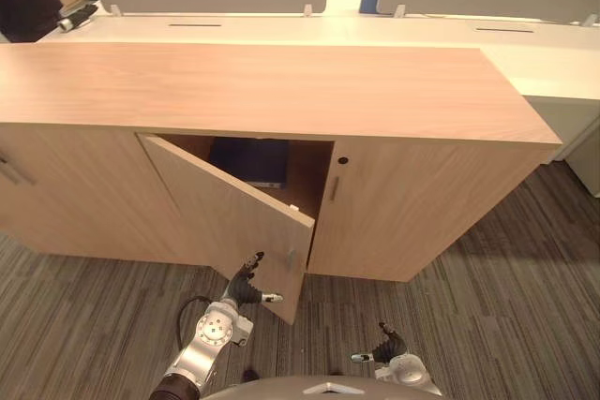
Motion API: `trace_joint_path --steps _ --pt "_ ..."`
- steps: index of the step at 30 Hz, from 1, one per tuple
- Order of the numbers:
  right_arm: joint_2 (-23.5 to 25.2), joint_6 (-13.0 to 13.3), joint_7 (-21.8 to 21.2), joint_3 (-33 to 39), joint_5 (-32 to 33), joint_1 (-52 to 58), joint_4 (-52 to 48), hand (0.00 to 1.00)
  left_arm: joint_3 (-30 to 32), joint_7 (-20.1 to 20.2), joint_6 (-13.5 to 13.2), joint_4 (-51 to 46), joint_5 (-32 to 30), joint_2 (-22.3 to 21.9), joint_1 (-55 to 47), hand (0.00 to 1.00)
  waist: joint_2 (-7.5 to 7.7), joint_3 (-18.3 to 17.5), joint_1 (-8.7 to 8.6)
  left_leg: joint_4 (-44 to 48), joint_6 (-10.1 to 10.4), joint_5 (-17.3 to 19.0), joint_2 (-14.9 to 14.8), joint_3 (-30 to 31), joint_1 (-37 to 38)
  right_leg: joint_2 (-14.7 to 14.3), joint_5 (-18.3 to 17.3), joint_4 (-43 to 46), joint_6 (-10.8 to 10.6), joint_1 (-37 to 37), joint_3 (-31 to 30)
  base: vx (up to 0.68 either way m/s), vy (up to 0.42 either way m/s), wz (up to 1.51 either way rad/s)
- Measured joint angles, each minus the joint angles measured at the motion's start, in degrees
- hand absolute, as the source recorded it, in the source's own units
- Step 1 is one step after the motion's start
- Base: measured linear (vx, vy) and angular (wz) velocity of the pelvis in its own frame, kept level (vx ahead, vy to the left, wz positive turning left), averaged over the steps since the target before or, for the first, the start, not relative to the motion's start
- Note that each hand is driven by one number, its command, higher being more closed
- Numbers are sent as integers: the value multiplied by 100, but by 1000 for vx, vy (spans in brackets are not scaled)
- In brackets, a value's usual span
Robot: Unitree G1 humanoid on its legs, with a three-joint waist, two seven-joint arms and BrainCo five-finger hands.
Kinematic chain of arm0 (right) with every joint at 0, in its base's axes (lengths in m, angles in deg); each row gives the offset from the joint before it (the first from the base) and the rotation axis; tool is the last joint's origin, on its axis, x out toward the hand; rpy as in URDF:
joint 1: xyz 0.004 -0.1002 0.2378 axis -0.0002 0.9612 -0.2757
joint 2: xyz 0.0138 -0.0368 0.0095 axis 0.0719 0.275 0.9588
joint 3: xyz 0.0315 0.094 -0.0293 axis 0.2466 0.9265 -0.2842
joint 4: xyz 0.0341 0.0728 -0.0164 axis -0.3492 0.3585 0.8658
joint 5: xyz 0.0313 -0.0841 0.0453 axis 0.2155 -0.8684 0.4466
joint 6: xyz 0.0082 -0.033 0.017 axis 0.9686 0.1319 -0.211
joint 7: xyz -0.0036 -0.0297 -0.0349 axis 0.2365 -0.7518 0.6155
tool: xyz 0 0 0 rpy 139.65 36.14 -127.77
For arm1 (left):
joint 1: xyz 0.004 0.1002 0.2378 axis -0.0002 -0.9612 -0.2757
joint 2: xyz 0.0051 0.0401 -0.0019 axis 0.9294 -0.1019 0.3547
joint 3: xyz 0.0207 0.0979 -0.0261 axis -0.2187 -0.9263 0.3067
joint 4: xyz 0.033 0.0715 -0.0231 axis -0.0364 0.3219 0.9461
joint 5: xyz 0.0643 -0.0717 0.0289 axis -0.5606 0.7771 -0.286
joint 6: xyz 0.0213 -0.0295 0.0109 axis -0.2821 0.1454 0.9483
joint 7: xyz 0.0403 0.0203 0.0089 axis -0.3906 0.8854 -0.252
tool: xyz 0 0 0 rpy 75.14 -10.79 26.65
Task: Walk over to the cabinet, pick up the folder, carry it to the office cabinet, place the folder inside the office cabinet, then close the office cabinet door
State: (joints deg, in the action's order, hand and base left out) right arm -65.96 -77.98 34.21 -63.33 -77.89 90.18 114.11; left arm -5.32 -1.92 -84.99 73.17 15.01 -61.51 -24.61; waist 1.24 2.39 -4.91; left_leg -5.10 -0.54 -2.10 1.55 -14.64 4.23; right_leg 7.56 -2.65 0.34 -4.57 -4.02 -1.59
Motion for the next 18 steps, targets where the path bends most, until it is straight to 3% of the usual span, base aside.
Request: trace_joint_path --steps 8,18 --pt "8 -43 0 121 11 3 239 0 81 50 -8 186 -2 36 97 0 7 -7 -33 0 18 25 -71 -92 130 -80 80 -135 -113 -183 16 66 -39 -6" --pt "24 -46 2 239 239 23 466 0 1149 24 108 1526 -23 104 -257 0 81 28 12 -4 71 8 -89 63 157 -72 -72 -43 -120 -196 223 -76 -31 8"
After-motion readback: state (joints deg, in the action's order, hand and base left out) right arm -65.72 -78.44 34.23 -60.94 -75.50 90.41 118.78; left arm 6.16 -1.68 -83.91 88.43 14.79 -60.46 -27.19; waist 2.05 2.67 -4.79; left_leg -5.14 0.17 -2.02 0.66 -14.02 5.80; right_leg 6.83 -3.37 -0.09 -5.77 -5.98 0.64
